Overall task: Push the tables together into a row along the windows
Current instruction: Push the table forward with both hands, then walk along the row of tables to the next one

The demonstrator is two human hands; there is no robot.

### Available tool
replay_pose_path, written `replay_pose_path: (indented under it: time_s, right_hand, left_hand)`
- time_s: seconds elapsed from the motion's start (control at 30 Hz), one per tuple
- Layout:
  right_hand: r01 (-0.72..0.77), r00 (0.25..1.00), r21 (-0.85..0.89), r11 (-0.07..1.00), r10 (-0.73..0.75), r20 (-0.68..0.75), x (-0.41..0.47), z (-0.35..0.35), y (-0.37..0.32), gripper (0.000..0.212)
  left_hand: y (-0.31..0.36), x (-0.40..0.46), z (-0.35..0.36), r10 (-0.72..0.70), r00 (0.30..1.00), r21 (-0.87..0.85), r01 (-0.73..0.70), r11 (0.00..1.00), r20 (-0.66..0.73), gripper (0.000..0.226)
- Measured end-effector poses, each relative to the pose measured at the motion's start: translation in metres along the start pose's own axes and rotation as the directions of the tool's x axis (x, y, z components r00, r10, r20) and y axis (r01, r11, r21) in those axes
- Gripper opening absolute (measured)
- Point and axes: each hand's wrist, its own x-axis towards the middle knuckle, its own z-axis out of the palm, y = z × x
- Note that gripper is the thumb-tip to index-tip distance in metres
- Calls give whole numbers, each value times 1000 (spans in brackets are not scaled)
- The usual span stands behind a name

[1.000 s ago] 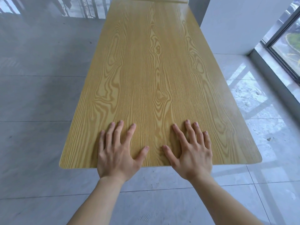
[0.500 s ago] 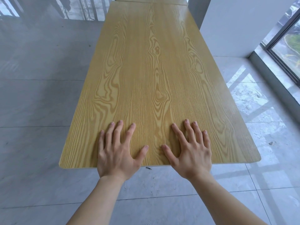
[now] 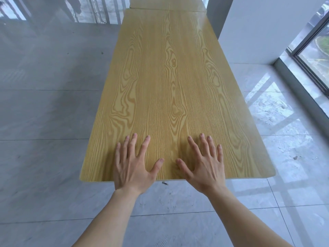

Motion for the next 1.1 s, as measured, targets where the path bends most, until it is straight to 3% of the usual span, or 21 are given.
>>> replay_pose_path:
  time_s: [0.4, 0.83, 1.1]
  right_hand:
    - [73, 994, 84, 994, -66, -84, 61, -153, -132, 85]
    - [98, 973, 87, 991, -77, -219, 221, -237, -404, 86]
    - [74, 967, 69, 995, -55, -248, 369, -230, -489, 88]
  left_hand:
    - [-33, 67, -193, 16, 990, -110, -32, 993, -140, 85]
    - [-252, 227, -381, 30, 952, -115, -67, 991, -304, 88]
    - [-345, 372, -412, 69, 939, -70, -98, 993, -336, 89]
